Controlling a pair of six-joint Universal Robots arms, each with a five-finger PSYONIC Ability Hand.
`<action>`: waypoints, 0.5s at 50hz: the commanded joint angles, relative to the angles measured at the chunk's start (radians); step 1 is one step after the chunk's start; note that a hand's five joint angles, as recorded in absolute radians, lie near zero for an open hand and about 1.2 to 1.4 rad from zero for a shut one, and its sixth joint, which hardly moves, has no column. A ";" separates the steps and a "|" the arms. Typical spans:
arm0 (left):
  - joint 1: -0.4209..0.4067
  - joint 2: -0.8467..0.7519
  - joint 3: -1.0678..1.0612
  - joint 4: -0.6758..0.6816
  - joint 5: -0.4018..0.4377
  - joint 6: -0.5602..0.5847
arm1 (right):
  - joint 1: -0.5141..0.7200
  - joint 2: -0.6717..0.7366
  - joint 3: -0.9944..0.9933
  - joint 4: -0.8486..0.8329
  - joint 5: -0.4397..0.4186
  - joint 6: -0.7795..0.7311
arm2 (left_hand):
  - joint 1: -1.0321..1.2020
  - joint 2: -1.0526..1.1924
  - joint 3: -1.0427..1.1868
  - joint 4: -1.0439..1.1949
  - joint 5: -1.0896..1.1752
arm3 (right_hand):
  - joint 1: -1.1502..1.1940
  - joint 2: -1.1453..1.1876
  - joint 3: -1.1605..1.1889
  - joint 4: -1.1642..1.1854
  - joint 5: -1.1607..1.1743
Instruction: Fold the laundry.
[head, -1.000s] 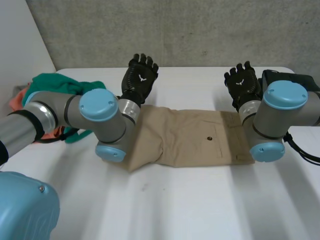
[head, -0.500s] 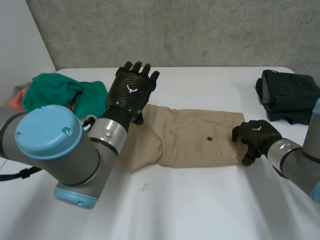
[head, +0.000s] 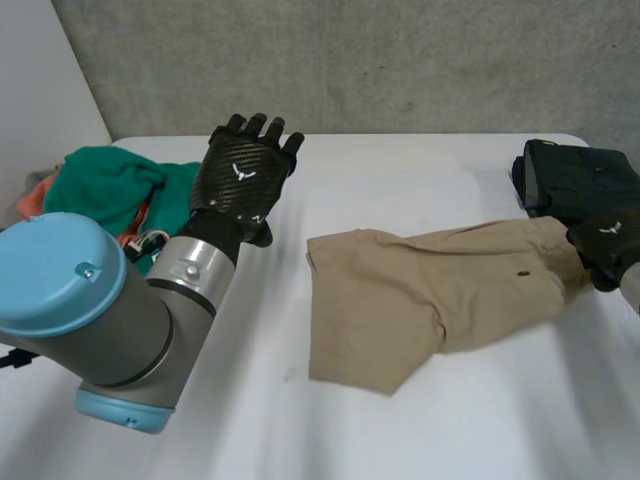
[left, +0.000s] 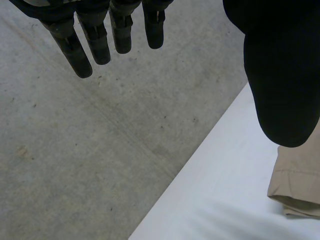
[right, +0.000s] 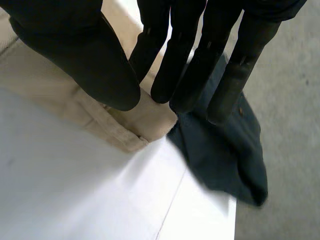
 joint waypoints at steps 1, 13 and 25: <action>0.016 0.018 -0.012 0.000 -0.003 -0.022 | 0.206 -0.058 -0.003 -0.141 -0.162 0.053 | -0.022 -0.029 -0.031 -0.026 -0.048 | 0.312 0.221 0.212 0.200 0.229; 0.069 0.073 -0.071 -0.001 -0.003 -0.117 | 0.614 0.051 0.048 -0.161 -0.377 -0.024 | -0.022 -0.029 -0.031 -0.026 -0.048 | 0.312 0.221 0.212 0.200 0.229; 0.069 0.073 -0.059 0.000 -0.003 -0.122 | 0.553 -0.003 -0.025 -0.100 -0.205 0.120 | -0.022 -0.029 -0.031 -0.026 -0.048 | -0.820 -0.911 -0.921 -0.932 -0.903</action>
